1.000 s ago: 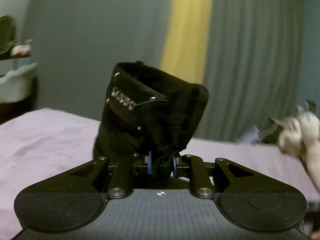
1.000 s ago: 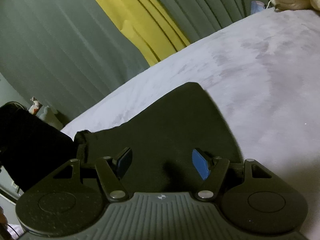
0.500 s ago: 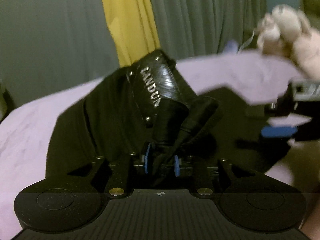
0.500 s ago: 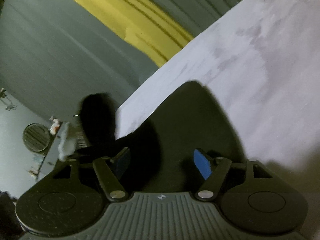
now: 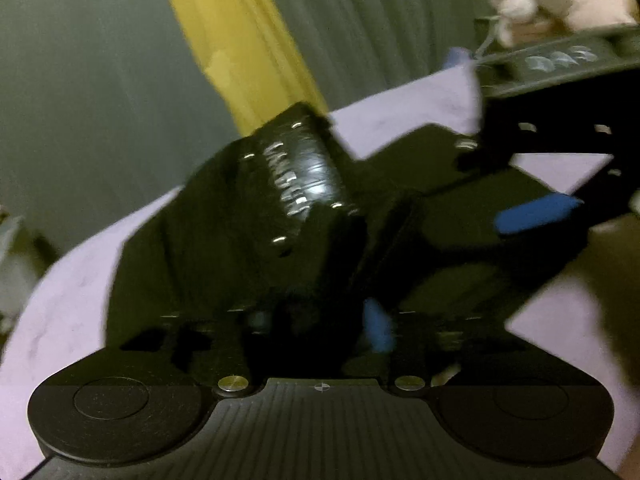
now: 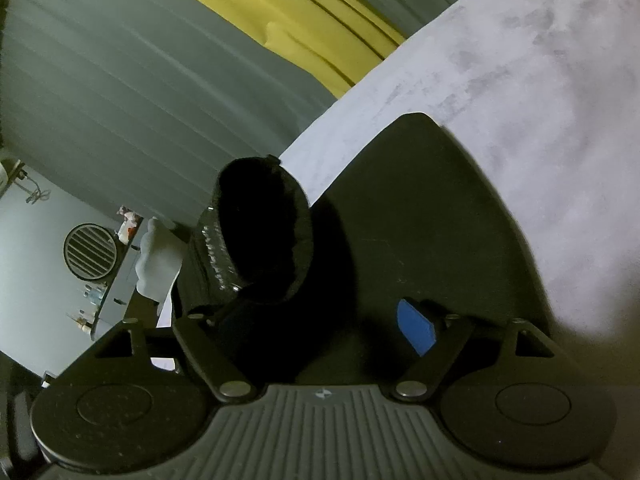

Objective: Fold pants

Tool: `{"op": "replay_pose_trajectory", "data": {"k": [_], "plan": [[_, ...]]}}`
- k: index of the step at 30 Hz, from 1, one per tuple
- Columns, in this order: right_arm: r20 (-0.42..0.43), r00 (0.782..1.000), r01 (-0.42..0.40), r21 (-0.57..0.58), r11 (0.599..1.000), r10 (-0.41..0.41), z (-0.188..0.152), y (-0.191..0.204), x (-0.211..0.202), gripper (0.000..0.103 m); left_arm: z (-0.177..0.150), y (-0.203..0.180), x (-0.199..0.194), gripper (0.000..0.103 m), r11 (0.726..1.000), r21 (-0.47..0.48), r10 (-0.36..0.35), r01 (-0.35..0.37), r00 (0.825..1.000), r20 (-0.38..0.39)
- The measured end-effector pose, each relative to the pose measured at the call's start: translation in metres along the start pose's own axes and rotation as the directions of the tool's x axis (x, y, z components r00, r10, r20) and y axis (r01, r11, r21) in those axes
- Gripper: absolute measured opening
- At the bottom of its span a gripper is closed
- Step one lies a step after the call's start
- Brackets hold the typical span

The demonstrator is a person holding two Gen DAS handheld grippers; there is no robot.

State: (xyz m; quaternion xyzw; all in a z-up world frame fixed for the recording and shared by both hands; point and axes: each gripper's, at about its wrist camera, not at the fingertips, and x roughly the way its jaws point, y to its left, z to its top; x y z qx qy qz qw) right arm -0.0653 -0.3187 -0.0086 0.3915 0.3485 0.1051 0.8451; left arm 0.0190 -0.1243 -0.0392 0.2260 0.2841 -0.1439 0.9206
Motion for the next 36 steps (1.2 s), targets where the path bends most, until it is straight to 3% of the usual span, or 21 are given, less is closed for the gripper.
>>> {"op": "replay_pose_trajectory", "data": {"k": [1,3,7,9,12,14,16,18,21,22,27,36], "plan": [[-0.001,1.000,0.000,-0.002,1.000,0.000,0.000,0.000,0.000,0.081,-0.001,-0.003,-0.005,0.101,1.000,-0.010,-0.027,0.028,0.999,0.035],[-0.004,1.000,-0.001,-0.003,1.000,0.001,0.000,0.001,0.000,0.082,-0.001,-0.007,-0.019,0.101,0.997,0.001,-0.071,0.072,0.990,0.119],[-0.009,1.000,-0.006,0.001,1.000,0.006,0.000,0.000,-0.001,0.083,0.003,0.007,-0.030,0.101,0.985,-0.058,-0.156,0.166,0.978,0.140],[-0.013,1.000,-0.011,0.004,1.000,0.011,0.002,-0.001,0.000,0.083,0.002,0.025,-0.032,0.101,0.977,-0.116,-0.164,0.180,0.978,0.132],[-0.025,1.000,-0.014,0.003,1.000,0.014,0.003,-0.001,0.001,0.083,-0.002,0.067,-0.036,0.101,0.951,-0.269,-0.120,0.150,0.985,0.125],[-0.033,0.999,-0.019,-0.001,1.000,0.019,0.003,0.001,0.002,0.085,-0.007,0.100,-0.038,0.101,0.905,-0.410,-0.072,0.114,0.991,0.117],[-0.053,0.998,-0.034,-0.001,0.999,0.034,0.003,0.005,0.006,0.086,-0.017,0.128,-0.034,0.101,0.837,-0.541,-0.034,0.083,0.994,0.100],[-0.081,0.995,-0.057,-0.018,0.998,0.056,0.003,0.012,0.013,0.086,-0.022,0.147,-0.025,0.101,0.781,-0.623,-0.010,0.048,0.998,0.064],[-0.122,0.992,-0.017,-0.078,0.997,0.007,0.002,0.023,0.027,0.086,-0.026,0.160,-0.019,0.101,0.728,-0.685,-0.008,0.036,0.999,0.044],[-0.135,0.991,-0.004,-0.087,0.996,-0.008,0.001,0.024,0.031,0.086,-0.026,0.160,-0.017,0.101,0.722,-0.691,-0.012,0.034,0.999,0.036],[-0.171,0.985,-0.002,-0.104,0.995,-0.016,0.004,0.027,0.039,0.086,-0.025,0.154,-0.013,0.101,0.750,-0.661,-0.003,0.022,1.000,0.029],[-0.242,0.970,-0.014,-0.174,0.985,-0.029,0.003,0.036,0.053,0.087,-0.039,0.167,-0.012,0.101,0.704,-0.710,0.015,-0.016,1.000,-0.008]]}}
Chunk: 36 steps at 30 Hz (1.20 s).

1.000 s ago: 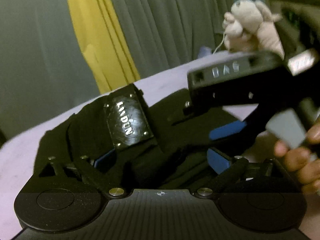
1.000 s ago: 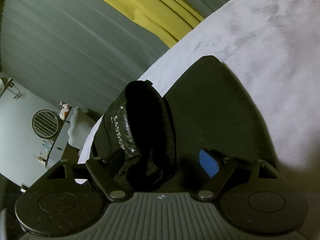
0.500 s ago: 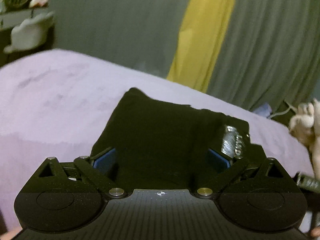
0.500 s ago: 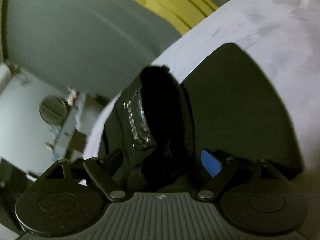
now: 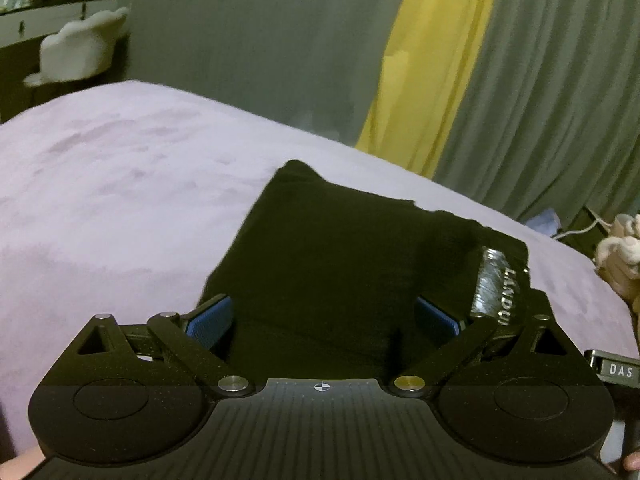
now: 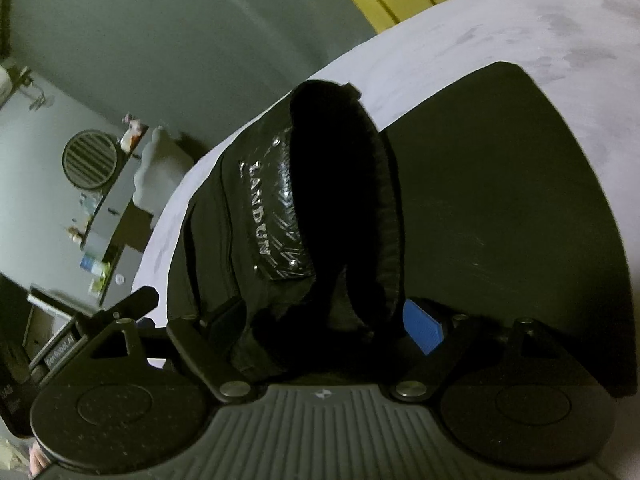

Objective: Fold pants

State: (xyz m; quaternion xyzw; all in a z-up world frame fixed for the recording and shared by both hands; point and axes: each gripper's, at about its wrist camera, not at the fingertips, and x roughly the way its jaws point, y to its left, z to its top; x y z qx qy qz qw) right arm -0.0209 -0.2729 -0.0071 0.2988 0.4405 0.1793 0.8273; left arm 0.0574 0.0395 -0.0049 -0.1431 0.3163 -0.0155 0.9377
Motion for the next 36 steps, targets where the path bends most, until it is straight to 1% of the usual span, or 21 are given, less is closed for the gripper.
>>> {"op": "replay_pose_trajectory", "data": {"k": [6,7,8,9,10,11,13,15,17,19,21,22,25,26,27,28,30,31,32,34,36], "plan": [[-0.022,1.000,0.013,-0.028,1.000,-0.013,0.003,0.004,0.006,0.085,0.000,0.003,0.005,0.101,1.000,-0.009,0.019,-0.019,1.000,-0.014],[-0.028,1.000,0.009,-0.029,1.000,-0.010,0.003,0.003,0.006,0.079,0.000,0.003,0.005,0.101,1.000,-0.005,0.026,-0.026,1.000,-0.014],[-0.033,0.999,0.006,-0.027,1.000,-0.007,0.004,0.002,0.006,0.075,0.000,0.002,0.005,0.101,0.999,-0.003,0.033,-0.033,0.999,-0.016],[-0.038,0.999,0.001,-0.026,1.000,-0.002,0.005,0.001,0.005,0.074,0.000,0.002,0.006,0.101,0.999,-0.002,0.038,-0.038,0.999,-0.016],[-0.043,0.999,-0.005,-0.025,1.000,0.004,0.006,0.000,0.005,0.070,-0.001,0.002,0.007,0.101,0.999,-0.002,0.042,-0.042,0.999,-0.017],[-0.048,0.999,-0.015,-0.009,1.000,0.015,0.007,-0.003,0.004,0.069,0.000,0.002,0.007,0.101,0.999,-0.003,0.046,-0.047,0.999,-0.018],[-0.059,0.998,-0.037,0.022,0.999,0.038,0.010,-0.009,0.004,0.071,0.000,0.003,0.008,0.101,0.999,-0.011,0.050,-0.051,0.999,-0.019],[-0.070,0.995,-0.061,0.042,0.997,0.064,0.012,-0.012,0.007,0.076,0.000,0.006,0.008,0.101,0.998,-0.025,0.056,-0.056,0.998,-0.017],[-0.082,0.993,-0.080,0.039,0.996,0.083,0.014,-0.010,0.012,0.084,0.001,0.010,0.009,0.101,0.997,-0.047,0.064,-0.065,0.998,-0.015],[-0.092,0.991,-0.095,0.037,0.995,0.098,0.017,-0.007,0.018,0.084,0.001,0.015,0.008,0.101,0.994,-0.071,0.079,-0.080,0.997,-0.010],[-0.094,0.989,-0.106,0.058,0.993,0.111,0.018,-0.006,0.023,0.084,0.001,0.020,0.008,0.101,0.991,-0.095,0.095,-0.095,0.995,-0.006],[-0.092,0.989,-0.111,0.066,0.992,0.116,0.018,-0.006,0.025,0.082,0.002,0.023,0.008,0.101,0.989,-0.105,0.106,-0.106,0.994,-0.006],[-0.109,0.989,-0.091,0.063,0.994,0.097,0.019,-0.009,0.028,0.047,0.003,0.031,0.011,0.101,0.982,-0.136,0.129,-0.129,0.992,-0.011],[-0.111,0.988,-0.100,0.067,0.993,0.107,0.020,-0.011,0.028,0.046,0.003,0.034,0.012,0.101,0.980,-0.146,0.134,-0.134,0.991,-0.014],[-0.110,0.987,-0.109,0.070,0.992,0.117,0.020,-0.012,0.028,0.046,0.004,0.036,0.013,0.101,0.978,-0.154,0.138,-0.139,0.990,-0.016],[-0.113,0.986,-0.117,0.083,0.990,0.126,0.021,-0.013,0.029,0.049,0.003,0.038,0.015,0.101,0.977,-0.160,0.138,-0.139,0.990,-0.019],[-0.112,0.980,-0.149,0.130,0.980,0.163,0.023,-0.018,0.034,0.062,0.003,0.039,0.018,0.101,0.975,-0.165,0.145,-0.147,0.989,-0.027],[-0.109,0.976,-0.172,0.150,0.974,0.189,0.024,-0.017,0.037,0.072,0.002,0.039,0.019,0.101,0.975,-0.163,0.148,-0.150,0.989,-0.024],[-0.107,0.975,-0.178,0.155,0.972,0.195,0.026,-0.014,0.041,0.078,0.002,0.039,0.020,0.101,0.975,-0.160,0.150,-0.151,0.989,-0.018],[-0.106,0.979,-0.159,0.148,0.976,0.176,0.026,-0.008,0.047,0.078,0.001,0.038,0.018,0.101,0.975,-0.160,0.154,-0.151,0.988,0.004],[-0.094,0.983,-0.140,0.154,0.978,0.155,0.026,-0.004,0.050,0.077,-0.001,0.039,0.016,0.101,0.973,-0.168,0.166,-0.160,0.986,0.024]]}}
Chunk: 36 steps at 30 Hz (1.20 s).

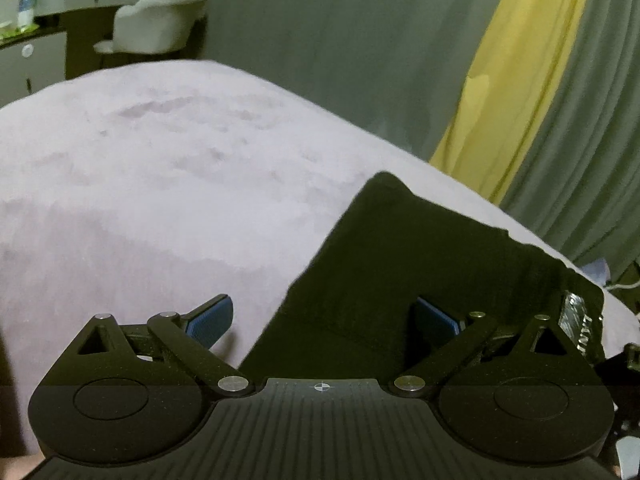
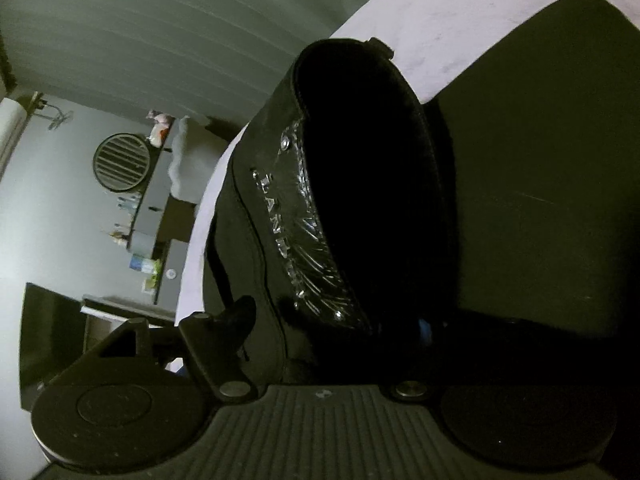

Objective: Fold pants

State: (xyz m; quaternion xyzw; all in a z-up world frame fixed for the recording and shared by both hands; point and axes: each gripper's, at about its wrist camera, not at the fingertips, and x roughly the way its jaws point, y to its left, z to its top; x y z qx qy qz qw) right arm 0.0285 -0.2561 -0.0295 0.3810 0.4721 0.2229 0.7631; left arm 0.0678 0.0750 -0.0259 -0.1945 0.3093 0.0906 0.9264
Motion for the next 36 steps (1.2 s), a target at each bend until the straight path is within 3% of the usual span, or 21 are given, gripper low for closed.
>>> {"op": "replay_pose_trajectory", "data": {"k": [2,5,8,13,17,24,27,30,32,36], "plan": [[0.010,0.998,0.060,0.015,0.998,-0.060,-0.001,0.004,0.002,0.052,0.000,0.003,-0.002,0.101,1.000,-0.017,0.013,-0.013,1.000,0.020],[0.045,0.996,0.081,-0.044,0.996,-0.079,-0.005,0.020,-0.008,0.036,0.000,0.008,-0.005,0.101,0.998,-0.056,0.025,-0.023,0.999,0.040],[0.107,0.988,0.130,-0.145,0.981,-0.115,-0.010,0.049,-0.020,0.028,-0.001,0.011,-0.011,0.101,0.995,-0.088,0.062,-0.055,0.995,0.078],[0.225,0.965,0.199,-0.284,0.938,-0.137,-0.012,0.098,-0.042,0.026,0.000,0.011,-0.015,0.101,0.991,-0.090,0.103,-0.094,0.989,0.106],[0.271,0.953,0.229,-0.340,0.912,-0.138,-0.012,0.120,-0.053,0.023,-0.002,0.006,-0.016,0.101,0.993,-0.060,0.108,-0.102,0.988,0.113],[0.348,0.925,0.266,-0.312,0.912,-0.151,-0.014,0.118,-0.094,0.022,-0.002,0.006,-0.013,0.101,0.995,-0.032,0.100,-0.097,0.988,0.115],[0.391,0.898,0.332,-0.295,0.896,-0.204,-0.016,0.107,-0.109,0.022,-0.001,0.005,-0.006,0.101,0.997,-0.015,0.071,-0.070,0.994,0.088],[0.376,0.879,0.403,-0.254,0.879,-0.295,-0.012,0.086,-0.109,0.028,-0.002,0.000,0.002,0.101,0.999,0.023,0.025,-0.026,0.999,0.047],[0.317,0.864,0.464,-0.201,0.863,-0.391,-0.007,0.064,-0.102,0.040,-0.003,-0.005,0.004,0.101,0.999,0.053,0.012,-0.014,0.999,0.039],[0.235,0.885,0.440,-0.130,0.889,-0.403,-0.008,0.024,-0.094,0.050,-0.002,-0.003,0.012,0.101,0.999,0.047,0.019,-0.020,1.000,0.013]]}}
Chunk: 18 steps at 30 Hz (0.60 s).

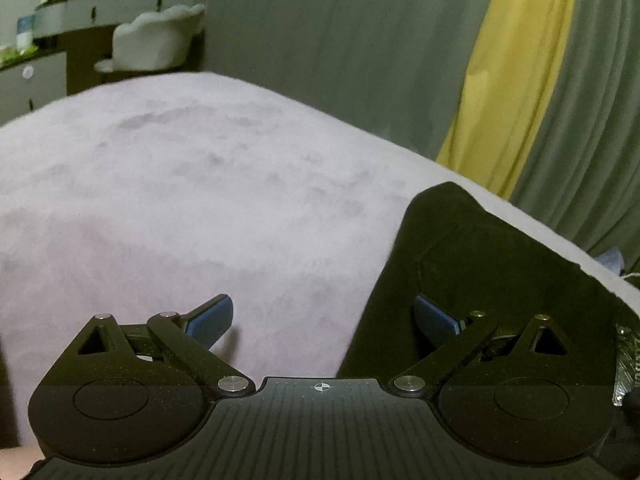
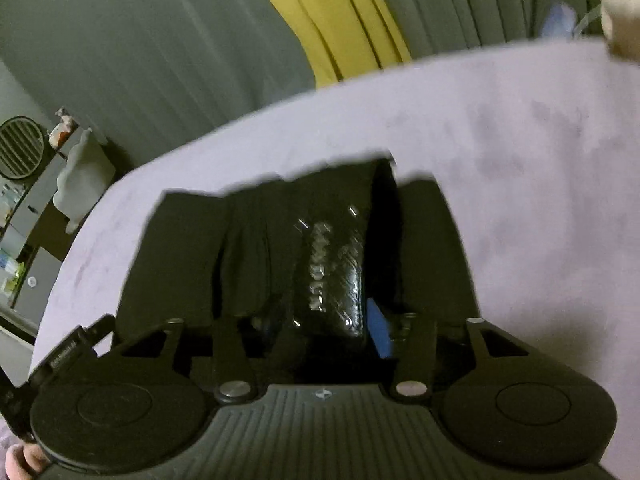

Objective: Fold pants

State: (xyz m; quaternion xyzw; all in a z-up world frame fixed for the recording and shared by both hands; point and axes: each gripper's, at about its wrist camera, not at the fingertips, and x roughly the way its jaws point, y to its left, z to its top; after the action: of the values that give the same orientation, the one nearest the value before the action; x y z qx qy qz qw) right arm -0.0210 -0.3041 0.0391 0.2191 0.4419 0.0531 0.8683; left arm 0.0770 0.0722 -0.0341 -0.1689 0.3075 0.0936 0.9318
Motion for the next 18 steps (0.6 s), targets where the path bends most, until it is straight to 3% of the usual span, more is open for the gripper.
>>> {"op": "replay_pose_trajectory", "data": {"k": [2,3,7,13,18], "plan": [[-0.033,0.999,-0.033,0.044,0.998,0.035,-0.002,-0.011,0.011,0.068,0.000,0.002,0.002,0.102,1.000,-0.019,-0.005,0.005,1.000,-0.007],[-0.040,0.997,-0.065,0.078,0.995,0.068,-0.003,-0.014,0.019,0.071,0.000,0.003,0.003,0.102,1.000,-0.021,-0.002,0.002,1.000,-0.010],[0.006,0.974,-0.220,0.242,0.945,0.225,-0.003,-0.034,0.034,0.099,-0.003,-0.001,0.004,0.102,1.000,-0.003,0.018,-0.018,1.000,-0.005],[0.025,0.958,-0.279,0.285,0.917,0.284,-0.001,-0.042,0.050,0.099,-0.004,-0.002,0.009,0.102,1.000,-0.014,0.027,-0.027,0.999,-0.026],[0.013,0.956,-0.285,0.275,0.918,0.293,-0.004,-0.049,0.046,0.099,-0.005,-0.002,0.013,0.102,0.999,-0.014,0.034,-0.034,0.999,-0.040]]}}
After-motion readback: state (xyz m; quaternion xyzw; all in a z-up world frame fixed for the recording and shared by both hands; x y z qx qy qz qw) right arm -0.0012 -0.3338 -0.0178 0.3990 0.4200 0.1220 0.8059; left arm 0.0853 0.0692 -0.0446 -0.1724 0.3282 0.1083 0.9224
